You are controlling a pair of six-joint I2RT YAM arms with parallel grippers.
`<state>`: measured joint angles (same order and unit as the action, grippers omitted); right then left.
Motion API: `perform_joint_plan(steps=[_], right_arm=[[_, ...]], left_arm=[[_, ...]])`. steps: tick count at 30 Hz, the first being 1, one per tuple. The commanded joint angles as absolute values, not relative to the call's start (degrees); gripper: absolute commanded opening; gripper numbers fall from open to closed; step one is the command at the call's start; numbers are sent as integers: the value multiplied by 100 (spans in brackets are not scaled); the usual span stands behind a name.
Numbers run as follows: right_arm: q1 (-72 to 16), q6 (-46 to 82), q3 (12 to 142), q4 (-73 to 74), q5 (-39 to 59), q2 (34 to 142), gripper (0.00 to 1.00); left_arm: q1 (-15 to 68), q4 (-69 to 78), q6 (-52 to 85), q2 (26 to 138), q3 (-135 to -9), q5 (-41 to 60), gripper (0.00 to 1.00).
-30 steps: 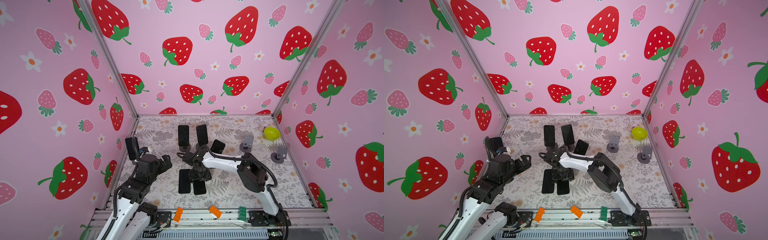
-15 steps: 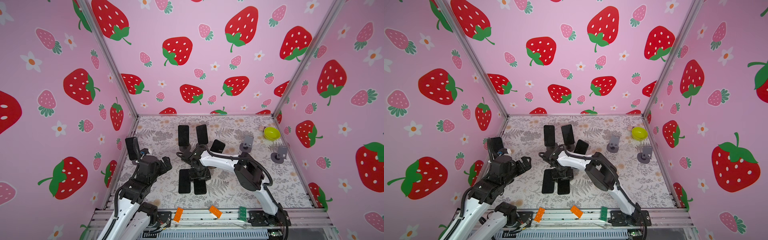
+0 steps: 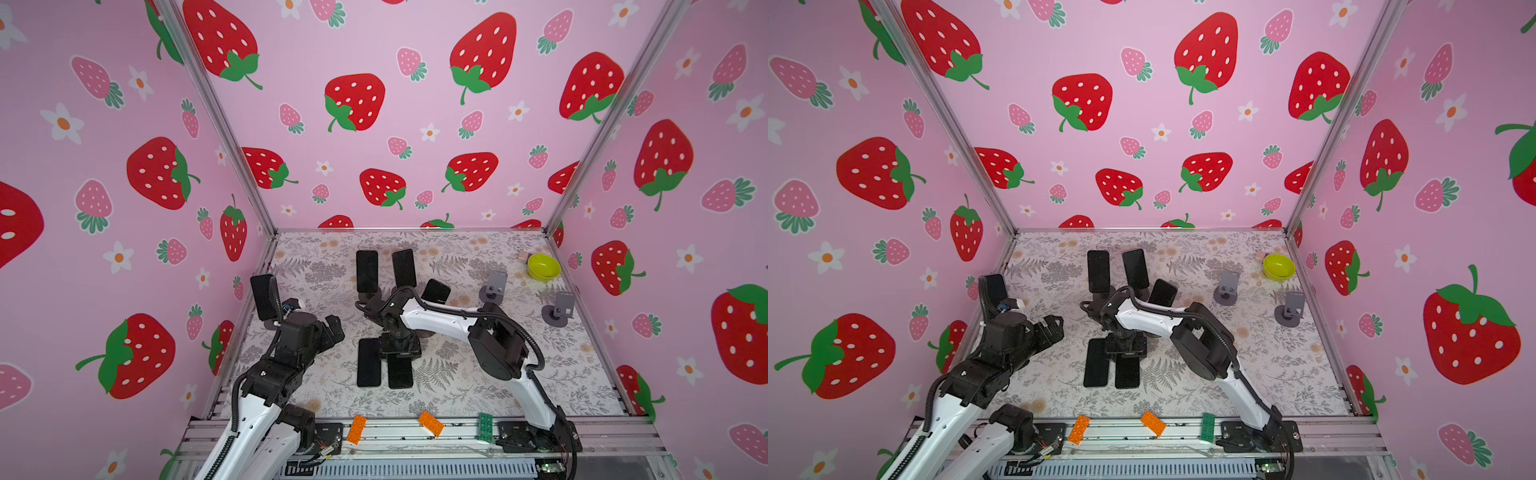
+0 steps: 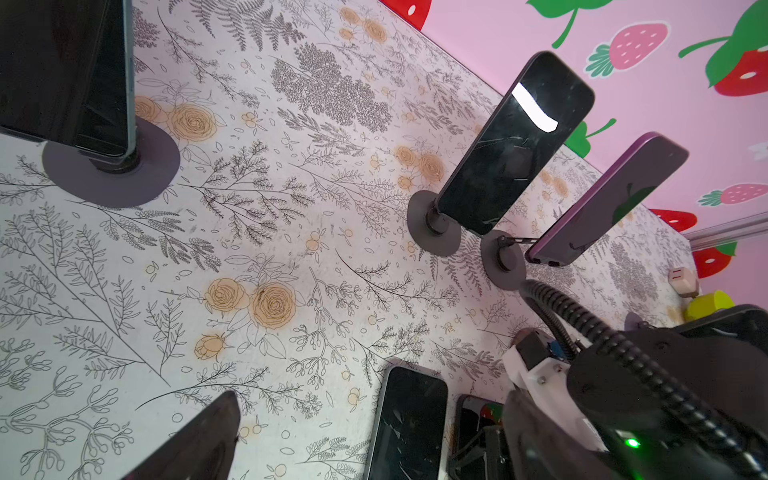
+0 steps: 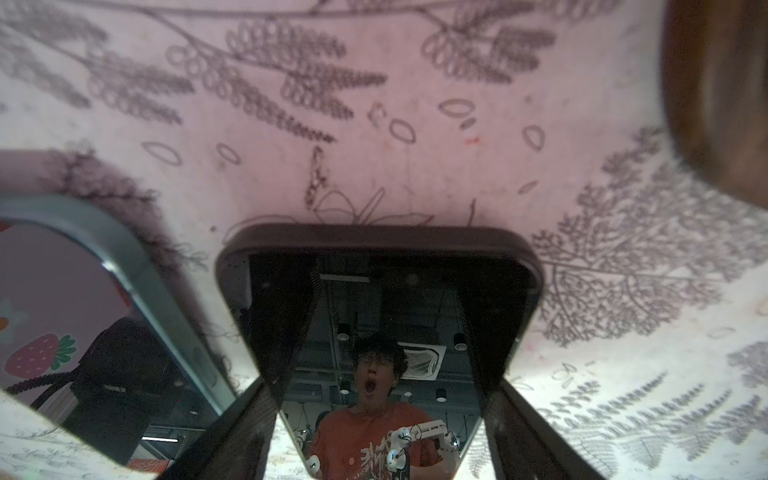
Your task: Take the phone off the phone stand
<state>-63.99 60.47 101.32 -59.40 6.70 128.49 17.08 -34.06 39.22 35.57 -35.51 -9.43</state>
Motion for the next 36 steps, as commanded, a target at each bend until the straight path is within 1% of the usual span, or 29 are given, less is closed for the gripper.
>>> perform_joint_plan(steps=[1,16,36], right_arm=[[-6333,6220,10061,-5561,565,13261,78],[-6310,6154,10257,-5546,489,13315,78],[-6460,6126,10053,-5594,507,13208,78]], left_arm=[[1687,-3315,3929,3560,-3527,-1054,100],[1687,-3312,3898,3594,-3519,-1105,100],[1687,-3294,3903,3600,-3489,-1138,100]])
